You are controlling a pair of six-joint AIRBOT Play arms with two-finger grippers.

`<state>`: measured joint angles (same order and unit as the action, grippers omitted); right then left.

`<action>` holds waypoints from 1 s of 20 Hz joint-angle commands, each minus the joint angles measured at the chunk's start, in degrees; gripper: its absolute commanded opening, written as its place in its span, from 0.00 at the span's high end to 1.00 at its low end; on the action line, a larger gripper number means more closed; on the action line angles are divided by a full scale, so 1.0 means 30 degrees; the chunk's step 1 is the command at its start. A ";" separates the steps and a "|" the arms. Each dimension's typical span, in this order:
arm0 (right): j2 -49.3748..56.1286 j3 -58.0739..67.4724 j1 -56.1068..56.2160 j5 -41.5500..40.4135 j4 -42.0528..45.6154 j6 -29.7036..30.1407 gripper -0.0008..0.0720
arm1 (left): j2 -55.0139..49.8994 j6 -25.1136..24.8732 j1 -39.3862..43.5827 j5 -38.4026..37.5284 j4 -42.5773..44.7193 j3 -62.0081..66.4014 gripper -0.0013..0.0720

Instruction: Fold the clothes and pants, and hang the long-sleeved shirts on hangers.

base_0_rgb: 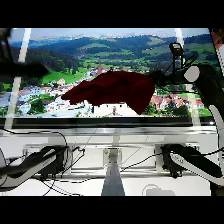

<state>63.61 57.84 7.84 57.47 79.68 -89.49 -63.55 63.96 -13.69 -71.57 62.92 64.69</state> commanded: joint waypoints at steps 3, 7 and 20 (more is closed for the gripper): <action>-0.0168 0.0102 0.0015 -0.0080 0.0080 0.0051 0.97 | -0.1413 -0.2200 -0.0707 0.1173 -0.0117 -0.5865 0.38; -0.0168 0.0102 0.0022 -0.0379 0.0022 0.0044 0.97 | -0.3847 -0.2317 -0.0707 0.3840 -0.0284 -0.6171 0.04; -0.0168 0.0102 0.0015 -0.0678 0.0044 0.0051 0.97 | -0.6171 -0.5705 -0.0699 0.7060 -0.6870 -0.6105 0.96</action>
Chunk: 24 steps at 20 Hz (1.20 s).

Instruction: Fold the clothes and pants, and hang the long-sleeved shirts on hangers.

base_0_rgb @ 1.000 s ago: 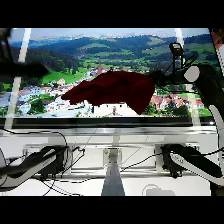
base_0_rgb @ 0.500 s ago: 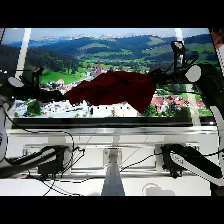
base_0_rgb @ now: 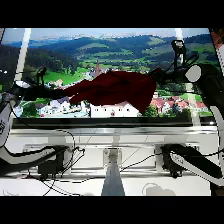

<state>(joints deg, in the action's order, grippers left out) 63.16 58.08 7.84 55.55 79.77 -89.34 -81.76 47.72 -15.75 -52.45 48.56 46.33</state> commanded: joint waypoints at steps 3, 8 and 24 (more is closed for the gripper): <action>-0.0080 0.0386 0.0000 -0.0204 0.1093 0.0153 0.97 | -0.0036 -0.1013 -0.0073 -0.1494 -0.3832 0.1319 0.97; -0.0095 0.3912 -0.0962 -0.0284 0.2900 0.0131 0.97 | 0.1574 -0.1377 -0.1523 -0.4422 -0.9566 0.7577 0.97; -0.0277 0.5967 -0.3432 0.2157 0.1967 0.0131 0.97 | 0.2106 -0.3082 0.3606 -0.6324 -0.2244 0.4911 0.26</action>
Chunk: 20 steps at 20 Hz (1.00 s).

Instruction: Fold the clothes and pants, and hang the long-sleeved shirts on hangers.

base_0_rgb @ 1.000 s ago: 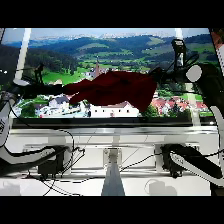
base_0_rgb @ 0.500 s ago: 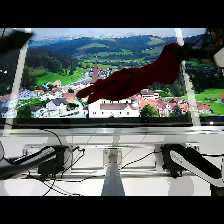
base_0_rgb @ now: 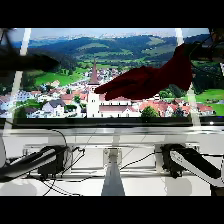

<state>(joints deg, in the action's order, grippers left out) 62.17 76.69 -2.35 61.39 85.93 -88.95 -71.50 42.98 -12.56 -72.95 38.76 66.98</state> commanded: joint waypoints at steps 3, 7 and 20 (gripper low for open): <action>0.0051 -0.0255 -0.0036 0.0182 -0.0087 0.0000 0.97 | -0.4022 -0.1486 0.5180 0.3308 0.0976 -0.2076 0.48; 0.0051 -0.0255 -0.0036 0.0182 -0.0073 0.0000 0.97 | -0.6739 -0.1537 0.7220 0.6113 0.1013 -0.2076 0.09; 0.0051 -0.0248 -0.0036 0.0175 -0.0087 0.0000 0.97 | -0.7730 -0.4342 0.8393 0.8007 0.0991 -0.2076 0.51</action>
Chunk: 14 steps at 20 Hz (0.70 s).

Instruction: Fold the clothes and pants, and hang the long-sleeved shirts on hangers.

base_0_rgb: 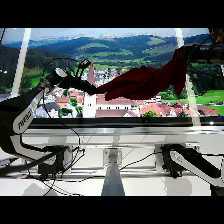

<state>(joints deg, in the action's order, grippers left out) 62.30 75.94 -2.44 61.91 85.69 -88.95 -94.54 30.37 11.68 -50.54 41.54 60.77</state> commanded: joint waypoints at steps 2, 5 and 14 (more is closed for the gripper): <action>0.0007 0.0000 -0.0007 0.0000 -0.0007 0.0000 0.97 | -0.0051 -0.0138 0.0801 0.0525 0.0080 -0.0007 0.86; 0.0000 0.0000 -0.0007 -0.0007 0.0036 0.0015 0.97 | 0.0393 -0.0131 0.1005 -0.0226 0.0000 0.0583 0.97; -0.1049 0.0080 -0.0029 -0.0306 0.1639 0.0036 0.97 | 0.8998 -0.0131 -0.5566 0.1683 -0.2091 0.6717 0.97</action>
<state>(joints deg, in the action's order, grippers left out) 60.64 76.12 -2.52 61.71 88.51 -88.90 -76.07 30.00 1.91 -51.18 37.12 77.23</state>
